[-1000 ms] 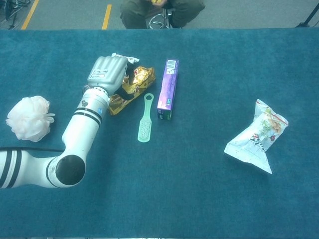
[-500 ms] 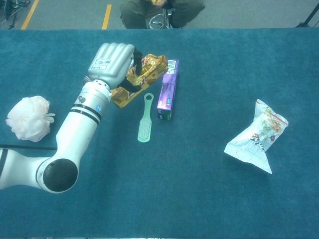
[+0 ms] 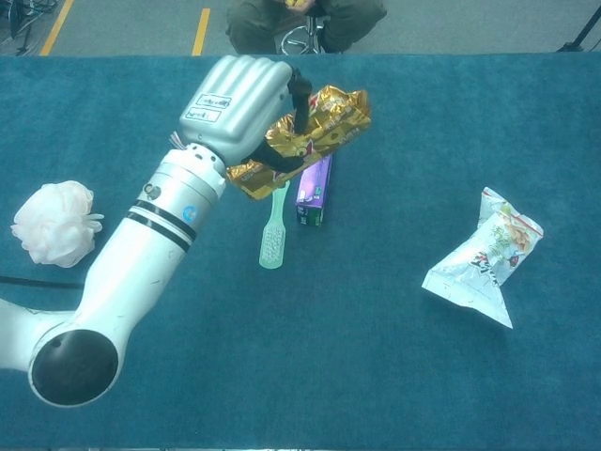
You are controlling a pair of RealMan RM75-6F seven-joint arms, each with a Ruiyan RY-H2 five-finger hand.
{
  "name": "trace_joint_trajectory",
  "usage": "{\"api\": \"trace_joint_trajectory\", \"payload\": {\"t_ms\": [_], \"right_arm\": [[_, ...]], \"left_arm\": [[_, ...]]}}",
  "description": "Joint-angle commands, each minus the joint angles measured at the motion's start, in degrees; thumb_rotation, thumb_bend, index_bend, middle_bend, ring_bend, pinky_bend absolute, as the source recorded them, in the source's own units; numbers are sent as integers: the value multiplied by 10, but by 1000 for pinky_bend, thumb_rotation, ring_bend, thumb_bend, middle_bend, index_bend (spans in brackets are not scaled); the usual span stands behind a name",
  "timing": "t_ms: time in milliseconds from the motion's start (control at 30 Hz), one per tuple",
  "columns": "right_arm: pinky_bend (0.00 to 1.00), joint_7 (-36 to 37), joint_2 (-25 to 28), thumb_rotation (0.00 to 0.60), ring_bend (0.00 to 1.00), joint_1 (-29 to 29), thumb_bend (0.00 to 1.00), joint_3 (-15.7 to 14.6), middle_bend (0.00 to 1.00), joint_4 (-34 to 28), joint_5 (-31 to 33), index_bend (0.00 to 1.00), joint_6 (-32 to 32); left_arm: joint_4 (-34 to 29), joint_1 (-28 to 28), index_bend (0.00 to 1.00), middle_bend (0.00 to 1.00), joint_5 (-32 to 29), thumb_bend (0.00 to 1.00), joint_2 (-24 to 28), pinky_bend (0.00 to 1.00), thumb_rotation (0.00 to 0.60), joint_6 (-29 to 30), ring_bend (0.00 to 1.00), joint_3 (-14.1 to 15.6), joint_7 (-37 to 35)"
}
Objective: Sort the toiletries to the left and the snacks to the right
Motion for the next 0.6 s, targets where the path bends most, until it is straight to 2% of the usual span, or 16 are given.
{"api": "trace_joint_trajectory", "payload": {"t_ms": [33,233,600], "right_arm": [[292,9,8,600,118,-5,0,3,189,-9,3,103,4],[292,94,45,600,118,-23,0,28,196,-57,25,103,17],[292,90,70,600,118,-36,0,43,204,-81,41,103,14]], "left_arm": [[0,1,603,640,-1,249,-4,893,600,-4,665,1,-2],[8,6,593,641,-6,249,-11,893,600,-15,665,9,-8],[23,5,593,641,4,250,-45,892,600,-48,664,40,-9]]}}
